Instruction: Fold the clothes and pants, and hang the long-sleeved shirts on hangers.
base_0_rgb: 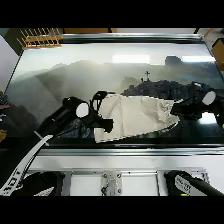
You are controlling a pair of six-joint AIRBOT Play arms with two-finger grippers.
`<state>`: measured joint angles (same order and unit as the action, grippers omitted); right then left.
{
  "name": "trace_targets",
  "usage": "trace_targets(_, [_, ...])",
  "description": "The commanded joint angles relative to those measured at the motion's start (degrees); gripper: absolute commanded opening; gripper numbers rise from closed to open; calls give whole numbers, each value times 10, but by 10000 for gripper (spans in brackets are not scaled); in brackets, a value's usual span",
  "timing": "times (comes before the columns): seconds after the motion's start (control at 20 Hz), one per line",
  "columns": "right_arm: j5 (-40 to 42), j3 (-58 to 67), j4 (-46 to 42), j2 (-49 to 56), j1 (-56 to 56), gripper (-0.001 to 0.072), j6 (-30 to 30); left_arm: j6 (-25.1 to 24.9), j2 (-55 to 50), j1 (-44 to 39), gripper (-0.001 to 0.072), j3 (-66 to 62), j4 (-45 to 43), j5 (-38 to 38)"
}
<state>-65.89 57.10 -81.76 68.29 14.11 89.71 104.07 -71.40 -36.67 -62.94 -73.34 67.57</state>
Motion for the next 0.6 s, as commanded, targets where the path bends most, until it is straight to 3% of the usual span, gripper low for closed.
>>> trace_targets(0.0, [-58, 59, 72, 1, 82, 715, -80, -1, 57, 19, 599, -8, -1, -5])
trace_targets(0.05, [-58, 62, 109, 6, 110, 715, -103, -1, 67, 21, 459, -8, -1, -19])
trace_targets(0.15, [-68, 62, 195, 37, 166, 717, -167, -1, 71, 21, 44, -9, 0, -52])
trace_targets(0.2, [-78, 62, 233, 59, 187, 719, -196, -1, 67, 21, 4, -9, 0, -63])
trace_targets(0.35, [-110, 65, 334, 143, 233, 720, -280, -1, 47, 21, 4, -9, 15, -74])
trace_targets(0.55, [-155, 124, 353, 257, 240, 720, -346, -1, 21, 20, 4, -9, 16, -69])
